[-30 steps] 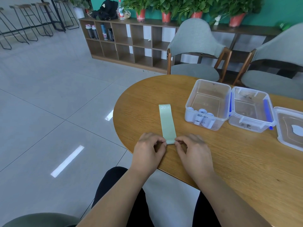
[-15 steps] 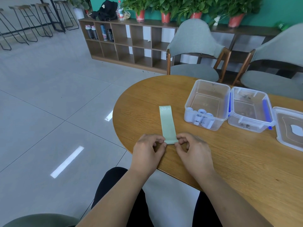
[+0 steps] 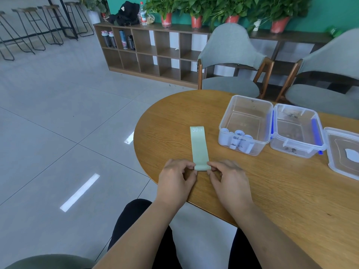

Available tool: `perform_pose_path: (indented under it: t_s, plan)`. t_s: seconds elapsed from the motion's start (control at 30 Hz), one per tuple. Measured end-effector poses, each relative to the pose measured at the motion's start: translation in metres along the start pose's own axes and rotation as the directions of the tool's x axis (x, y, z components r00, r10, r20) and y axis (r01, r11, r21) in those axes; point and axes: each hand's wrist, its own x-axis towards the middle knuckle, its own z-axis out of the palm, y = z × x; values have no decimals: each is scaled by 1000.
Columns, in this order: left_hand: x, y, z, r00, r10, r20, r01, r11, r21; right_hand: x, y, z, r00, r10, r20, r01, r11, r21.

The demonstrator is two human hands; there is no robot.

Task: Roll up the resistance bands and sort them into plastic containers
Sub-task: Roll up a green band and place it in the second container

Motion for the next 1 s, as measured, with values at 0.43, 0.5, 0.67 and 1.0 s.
perform_pose_path:
  t_s: [0.43,0.5,0.67,1.0]
  plan:
    - [-3,0,5,998,40,-55,-39,999,22,0,-1,-3,1000,25,-17,-24,998,58]
    - [-4,-1,5,996,62,-58,-59,997,50,0,-2,-4,999,25,-19,-24,999,47]
    - [-3,-1,6,996,61,-62,-57,996,69,-1,0,-3,999,35,-12,-34,998,50]
    - [-4,-2,6,999,-6,-46,6,1000,12,-1,-4,-8,997,76,-11,-74,990,122]
